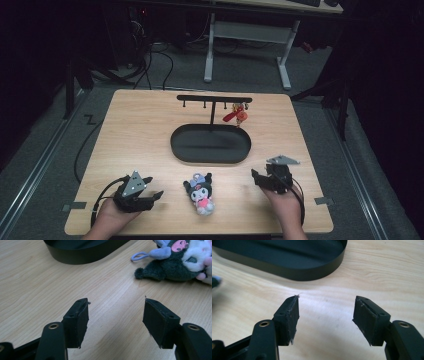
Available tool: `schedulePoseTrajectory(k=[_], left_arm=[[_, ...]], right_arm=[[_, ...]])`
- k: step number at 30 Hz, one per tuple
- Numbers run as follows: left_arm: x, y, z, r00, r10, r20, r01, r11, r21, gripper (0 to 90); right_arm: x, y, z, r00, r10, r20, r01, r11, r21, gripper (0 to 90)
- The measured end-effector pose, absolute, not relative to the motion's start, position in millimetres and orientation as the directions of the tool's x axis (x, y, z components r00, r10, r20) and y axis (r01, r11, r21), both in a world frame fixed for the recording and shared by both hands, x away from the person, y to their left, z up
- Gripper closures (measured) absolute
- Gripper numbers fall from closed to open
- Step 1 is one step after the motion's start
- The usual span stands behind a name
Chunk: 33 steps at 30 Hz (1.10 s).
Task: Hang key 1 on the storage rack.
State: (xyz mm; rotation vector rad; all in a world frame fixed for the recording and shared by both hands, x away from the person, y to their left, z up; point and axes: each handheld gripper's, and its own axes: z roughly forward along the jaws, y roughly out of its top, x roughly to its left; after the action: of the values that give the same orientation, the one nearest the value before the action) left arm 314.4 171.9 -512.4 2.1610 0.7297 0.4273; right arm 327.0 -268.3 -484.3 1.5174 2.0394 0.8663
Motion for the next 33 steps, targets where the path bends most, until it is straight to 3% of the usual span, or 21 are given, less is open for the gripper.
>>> schedulePoseTrajectory(k=[2,3,4,6,16,19,23,28,33], left_arm=[[314.5,167.3,-514.6,0.764,0.643,0.042,0.390,-0.514,0.764,34.0],[314.1,165.4,-514.7,0.765,0.643,0.035,0.393,-0.510,0.765,33.9],[313.3,163.1,-514.8,0.769,0.639,0.033,0.391,-0.510,0.766,34.0],[312.4,161.2,-514.8,0.771,0.636,0.036,0.390,-0.515,0.764,34.0],[300.8,145.5,-516.7,0.806,0.591,0.037,0.365,-0.546,0.754,36.4],[296.1,143.0,-514.4,0.826,0.563,0.038,0.340,-0.549,0.764,59.3],[291.5,134.4,-512.9,0.834,0.549,0.045,0.329,-0.562,0.759,75.0],[295.1,110.9,-516.8,0.845,0.529,0.071,0.327,-0.618,0.715,83.8],[298.7,89.5,-515.1,0.849,0.523,0.071,0.322,-0.620,0.715,84.4]], right_arm=[[303.1,-274.7,-495.7,-0.267,0.962,0.061,0.607,0.118,0.786,45.1],[294.9,-279.3,-502.4,-0.256,0.961,0.102,0.616,0.081,0.783,41.5],[294.9,-280.9,-502.8,-0.286,0.952,0.106,0.650,0.112,0.752,38.2],[291.0,-281.1,-503.2,-0.275,0.960,0.048,0.636,0.144,0.758,41.7],[296.1,-279.8,-512.2,-0.270,0.956,0.119,0.649,0.089,0.756,42.7],[296.3,-275.6,-511.2,-0.272,0.956,0.109,0.648,0.098,0.756,42.9],[295.3,-276.6,-509.5,-0.268,0.956,0.118,0.645,0.087,0.759,43.2],[294.2,-281.9,-509.0,-0.265,0.954,0.140,0.644,0.067,0.762,44.2],[293.7,-286.9,-507.7,-0.277,0.948,0.153,0.643,0.065,0.763,44.4]])
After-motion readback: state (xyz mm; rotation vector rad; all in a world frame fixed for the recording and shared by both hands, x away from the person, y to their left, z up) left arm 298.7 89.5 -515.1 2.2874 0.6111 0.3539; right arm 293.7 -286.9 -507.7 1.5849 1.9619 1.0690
